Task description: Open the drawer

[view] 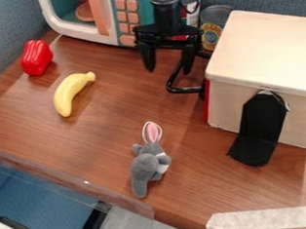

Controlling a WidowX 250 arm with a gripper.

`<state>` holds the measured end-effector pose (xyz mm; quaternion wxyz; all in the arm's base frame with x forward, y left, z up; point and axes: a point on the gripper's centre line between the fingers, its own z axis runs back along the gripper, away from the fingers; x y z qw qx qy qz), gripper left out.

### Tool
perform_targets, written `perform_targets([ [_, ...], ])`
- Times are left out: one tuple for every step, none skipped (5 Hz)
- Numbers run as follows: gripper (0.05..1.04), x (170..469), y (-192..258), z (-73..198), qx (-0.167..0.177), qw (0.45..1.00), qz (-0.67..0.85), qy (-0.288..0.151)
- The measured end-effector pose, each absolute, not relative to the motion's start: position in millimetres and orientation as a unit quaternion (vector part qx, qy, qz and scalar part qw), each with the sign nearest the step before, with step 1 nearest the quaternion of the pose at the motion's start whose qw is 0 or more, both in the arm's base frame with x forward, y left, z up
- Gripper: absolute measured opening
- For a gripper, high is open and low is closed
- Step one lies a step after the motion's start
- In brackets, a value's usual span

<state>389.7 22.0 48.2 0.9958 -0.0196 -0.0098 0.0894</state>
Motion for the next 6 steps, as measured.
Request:
perform_targets([
  [0.952, 400.2, 21.3, 34.4, -0.02, 0.996, 0.087, -0.001],
  [0.664, 397.8, 21.6, 27.0, -0.017, 0.996, 0.085, 0.004],
  [0.362, 395.9, 21.5, 24.8, -0.016, 0.997, 0.078, 0.005],
  [0.176, 395.1, 29.5, 25.5, -0.01, 0.997, 0.081, 0.007],
  [0.143, 399.9, 48.7, 32.8, -0.002, 0.996, 0.091, -0.002],
  [0.143, 401.2, 78.8, 38.4, 0.006, 0.994, 0.11, -0.007],
])
